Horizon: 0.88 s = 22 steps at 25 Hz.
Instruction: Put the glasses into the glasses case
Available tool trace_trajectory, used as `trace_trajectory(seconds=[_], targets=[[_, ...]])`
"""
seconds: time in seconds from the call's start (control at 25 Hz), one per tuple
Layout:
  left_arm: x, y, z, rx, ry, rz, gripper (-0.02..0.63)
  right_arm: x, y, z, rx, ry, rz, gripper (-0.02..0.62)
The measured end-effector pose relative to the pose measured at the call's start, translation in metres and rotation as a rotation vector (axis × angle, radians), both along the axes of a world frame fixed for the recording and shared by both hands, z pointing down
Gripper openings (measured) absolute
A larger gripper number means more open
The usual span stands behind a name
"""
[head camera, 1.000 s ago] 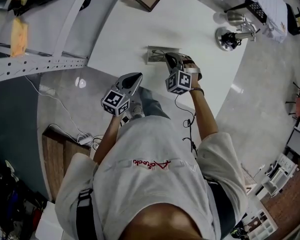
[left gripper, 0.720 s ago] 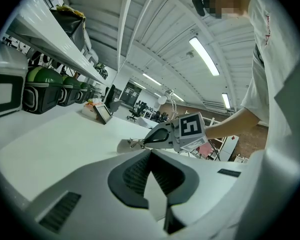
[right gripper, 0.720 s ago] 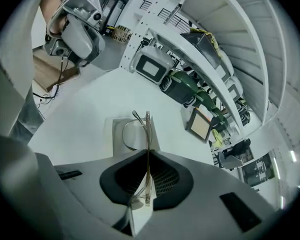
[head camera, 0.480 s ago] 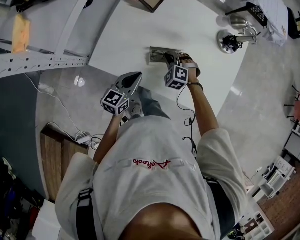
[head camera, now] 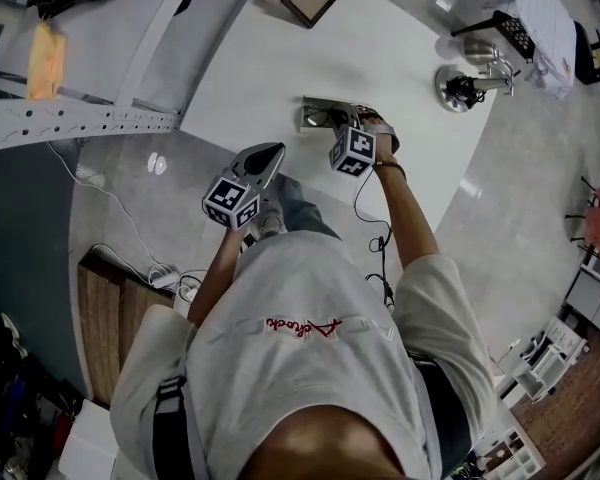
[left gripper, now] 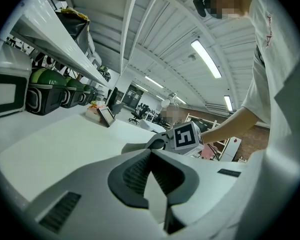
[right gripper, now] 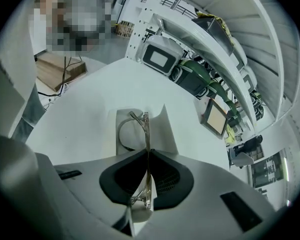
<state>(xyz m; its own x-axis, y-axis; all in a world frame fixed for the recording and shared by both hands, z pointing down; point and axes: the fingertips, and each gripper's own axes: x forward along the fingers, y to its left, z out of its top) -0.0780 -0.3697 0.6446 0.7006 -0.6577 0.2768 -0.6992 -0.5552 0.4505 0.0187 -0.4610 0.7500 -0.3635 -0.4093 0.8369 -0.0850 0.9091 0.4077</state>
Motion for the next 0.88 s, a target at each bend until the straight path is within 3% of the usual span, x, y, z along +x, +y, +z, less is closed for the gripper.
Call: trace_trajectory(seconds=[0.08, 0.16, 0.32, 0.76, 0.88], targets=[[-0.002, 0.0, -0.001, 0.003, -0.006, -0.004, 0.023, -0.001, 0.001, -0.001, -0.014, -0.011, -0.005, 0.039], [-0.002, 0.001, -0.002, 0.006, -0.017, -0.005, 0.023, -0.002, 0.002, -0.004, -0.019, -0.024, -0.005, 0.119], [-0.003, 0.004, -0.004, 0.015, -0.022, -0.005, 0.023, -0.003, 0.004, -0.01, -0.018, -0.025, -0.01, 0.176], [0.002, 0.017, -0.019, 0.054, -0.018, 0.017, 0.024, -0.004, 0.02, -0.039, 0.048, -0.042, -0.001, 0.181], [0.002, 0.024, -0.022, 0.061, -0.016, 0.025, 0.023, -0.004, 0.024, -0.056, 0.129, -0.058, 0.01, 0.095]])
